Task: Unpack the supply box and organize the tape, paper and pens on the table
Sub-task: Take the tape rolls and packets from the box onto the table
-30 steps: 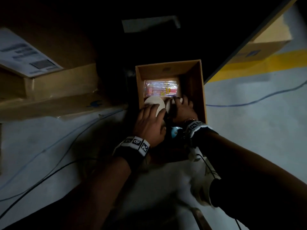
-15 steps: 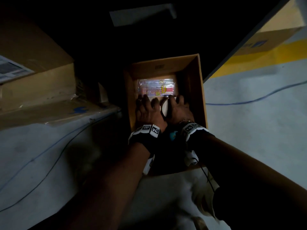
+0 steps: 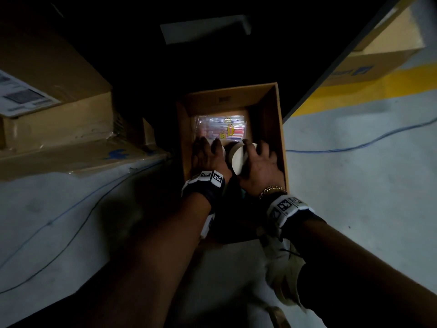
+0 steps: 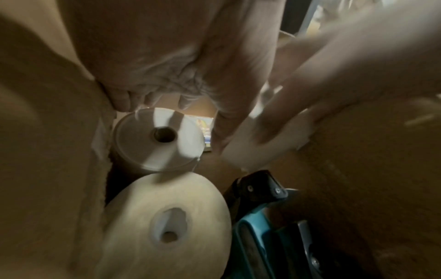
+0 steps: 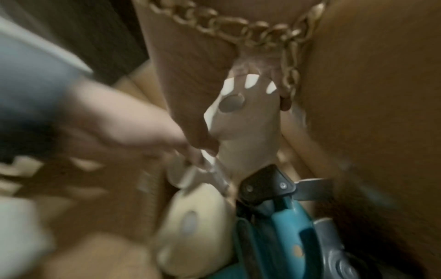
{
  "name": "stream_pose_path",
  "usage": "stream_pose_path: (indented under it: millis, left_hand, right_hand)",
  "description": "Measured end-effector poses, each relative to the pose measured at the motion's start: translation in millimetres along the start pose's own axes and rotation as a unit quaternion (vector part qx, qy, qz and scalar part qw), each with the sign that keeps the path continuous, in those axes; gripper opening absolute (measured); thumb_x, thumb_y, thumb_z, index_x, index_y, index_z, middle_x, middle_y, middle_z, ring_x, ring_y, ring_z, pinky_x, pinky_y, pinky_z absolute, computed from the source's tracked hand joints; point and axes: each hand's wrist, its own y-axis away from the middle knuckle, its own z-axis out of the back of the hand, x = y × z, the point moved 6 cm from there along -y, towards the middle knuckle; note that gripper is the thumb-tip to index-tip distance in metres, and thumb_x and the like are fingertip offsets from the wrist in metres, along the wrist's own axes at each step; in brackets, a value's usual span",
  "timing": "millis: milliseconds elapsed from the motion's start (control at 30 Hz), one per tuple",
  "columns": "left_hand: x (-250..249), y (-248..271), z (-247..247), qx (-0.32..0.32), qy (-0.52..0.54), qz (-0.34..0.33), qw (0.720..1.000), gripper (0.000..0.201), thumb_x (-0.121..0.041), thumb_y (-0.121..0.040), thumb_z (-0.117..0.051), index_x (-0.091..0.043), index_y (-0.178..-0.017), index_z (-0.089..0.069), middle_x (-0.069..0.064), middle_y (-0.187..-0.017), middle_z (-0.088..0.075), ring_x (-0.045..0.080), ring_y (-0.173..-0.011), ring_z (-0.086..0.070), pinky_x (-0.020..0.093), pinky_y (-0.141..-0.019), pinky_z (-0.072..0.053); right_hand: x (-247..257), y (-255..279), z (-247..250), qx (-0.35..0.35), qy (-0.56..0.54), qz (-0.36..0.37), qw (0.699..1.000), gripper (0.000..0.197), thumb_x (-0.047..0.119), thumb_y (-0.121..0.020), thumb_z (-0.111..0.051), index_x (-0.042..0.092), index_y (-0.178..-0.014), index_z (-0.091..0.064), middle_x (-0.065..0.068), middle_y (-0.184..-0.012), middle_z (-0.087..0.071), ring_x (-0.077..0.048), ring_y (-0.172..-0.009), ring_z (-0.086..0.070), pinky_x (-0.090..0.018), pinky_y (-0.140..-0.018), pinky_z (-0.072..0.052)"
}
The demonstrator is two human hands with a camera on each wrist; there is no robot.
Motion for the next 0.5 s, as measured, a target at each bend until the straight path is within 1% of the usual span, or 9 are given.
stream_pose_path:
  millis: [133,233,300,367,433,500]
  left_hand:
    - [2.1,2.0,1.0,0.009,-0.003,-0.002,1.0,0.085,-0.041,-0.086,-0.057,-0.019,-0.152,-0.009,0.022,-0.159,0.002,0.042,-0.146,-0.001,0.05,-0.117,-0.011]
    - [-1.2,5.4,5.5,0.007,0.009,0.007,1.0,0.079,-0.041,-0.088,-0.053,-0.018,-0.151,-0.012,0.02,-0.159,0.0,0.04,-0.147,-0.001,0.049,-0.117,-0.01]
    - [-4.6,4.0,6.5,0.003,0.013,0.011,1.0,0.075,-0.047,-0.09,-0.048,-0.019,-0.151,-0.014,0.018,-0.159,-0.002,0.039,-0.147,0.0,0.049,-0.119,-0.006]
    - [-5.5,0.1,4.0,0.007,0.012,0.013,1.0,0.073,-0.051,-0.092,-0.042,-0.02,-0.152,-0.014,0.017,-0.16,-0.001,0.038,-0.147,0.001,0.05,-0.12,-0.003]
    - [-3.7,-4.1,-0.7,0.001,0.017,0.019,1.0,0.069,-0.048,-0.095,-0.041,-0.021,-0.152,-0.014,0.017,-0.16,0.001,0.041,-0.146,0.001,0.053,-0.119,-0.005]
    - [-2.8,-6.7,-5.0,-0.023,0.021,0.019,0.999,0.063,-0.044,-0.097,-0.039,-0.023,-0.151,-0.016,0.018,-0.16,0.001,0.044,-0.145,-0.001,0.055,-0.118,-0.007]
  right_hand:
    - [-3.2,38.8,16.0,-0.042,-0.012,0.014,0.999,0.101,0.045,-0.065,-0.074,0.037,-0.148,-0.017,-0.005,-0.149,-0.022,-0.034,-0.132,-0.03,-0.048,-0.087,-0.051]
    - [-7.6,58.7,27.2,-0.073,-0.024,0.022,0.997,0.102,0.046,-0.062,-0.075,0.039,-0.146,-0.018,-0.003,-0.148,-0.023,-0.032,-0.13,-0.032,-0.046,-0.08,-0.052]
    - [-10.2,65.2,33.5,-0.083,-0.026,0.026,0.996,0.102,0.047,-0.061,-0.075,0.039,-0.145,-0.019,-0.002,-0.147,-0.023,-0.032,-0.129,-0.033,-0.045,-0.078,-0.053]
    - [-10.0,68.3,37.0,-0.088,-0.016,0.034,0.995,0.102,0.048,-0.06,-0.075,0.038,-0.145,-0.02,-0.004,-0.147,-0.024,-0.033,-0.127,-0.034,-0.046,-0.08,-0.055]
    - [-8.7,70.9,37.9,-0.092,-0.007,0.044,0.995,0.103,0.049,-0.059,-0.074,0.037,-0.146,-0.02,-0.005,-0.147,-0.025,-0.033,-0.126,-0.035,-0.046,-0.082,-0.054]
    - [-7.7,73.6,37.3,-0.095,-0.004,0.05,0.994,0.104,0.05,-0.058,-0.073,0.036,-0.147,-0.02,-0.005,-0.147,-0.026,-0.033,-0.126,-0.036,-0.045,-0.084,-0.052]
